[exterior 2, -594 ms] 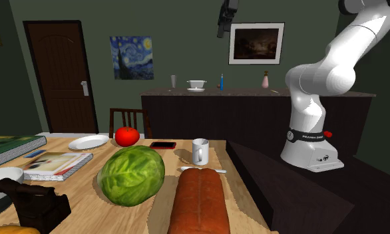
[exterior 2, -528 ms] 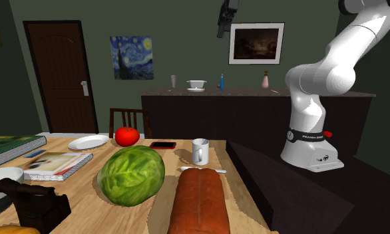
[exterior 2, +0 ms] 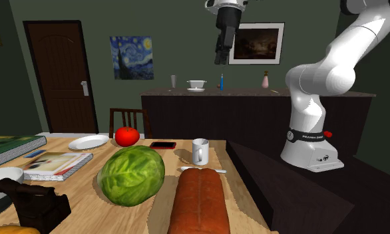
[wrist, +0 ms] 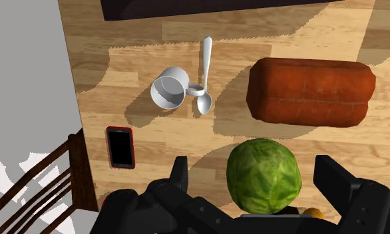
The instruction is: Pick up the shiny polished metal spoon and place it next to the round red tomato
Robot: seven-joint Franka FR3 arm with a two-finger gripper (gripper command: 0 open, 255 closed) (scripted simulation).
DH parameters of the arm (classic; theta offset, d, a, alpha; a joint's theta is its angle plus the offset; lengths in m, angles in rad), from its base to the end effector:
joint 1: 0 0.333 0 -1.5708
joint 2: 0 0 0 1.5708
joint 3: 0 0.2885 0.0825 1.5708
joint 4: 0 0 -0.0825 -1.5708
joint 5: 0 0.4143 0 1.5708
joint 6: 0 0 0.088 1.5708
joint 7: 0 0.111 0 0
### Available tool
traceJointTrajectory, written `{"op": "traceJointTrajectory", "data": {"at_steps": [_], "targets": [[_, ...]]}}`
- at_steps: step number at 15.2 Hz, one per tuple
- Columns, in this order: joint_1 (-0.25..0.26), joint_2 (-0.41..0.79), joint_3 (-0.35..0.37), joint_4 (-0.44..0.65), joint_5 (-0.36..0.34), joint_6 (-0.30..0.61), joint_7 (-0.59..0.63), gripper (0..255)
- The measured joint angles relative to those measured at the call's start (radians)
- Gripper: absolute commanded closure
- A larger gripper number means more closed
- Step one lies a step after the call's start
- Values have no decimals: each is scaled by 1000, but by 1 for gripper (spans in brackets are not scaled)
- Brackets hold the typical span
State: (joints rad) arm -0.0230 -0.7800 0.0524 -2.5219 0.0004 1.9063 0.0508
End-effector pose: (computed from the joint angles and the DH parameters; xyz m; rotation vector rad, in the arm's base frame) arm 0.3830 0.0121 0.5114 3.0996 -0.0521 0.2560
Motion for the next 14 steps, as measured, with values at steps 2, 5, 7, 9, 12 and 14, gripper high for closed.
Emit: {"op": "traceJointTrajectory", "data": {"at_steps": [2,5,7,9,12,14], "targets": [[-5,13,4,-55,-7,66,5,0],[-12,37,13,-139,-16,169,17,0],[-15,66,25,-193,-21,248,33,0],[-21,98,34,-236,-29,322,45,0],[-38,185,49,-284,-48,452,67,0],[-54,246,61,-320,-66,547,85,0]]}}
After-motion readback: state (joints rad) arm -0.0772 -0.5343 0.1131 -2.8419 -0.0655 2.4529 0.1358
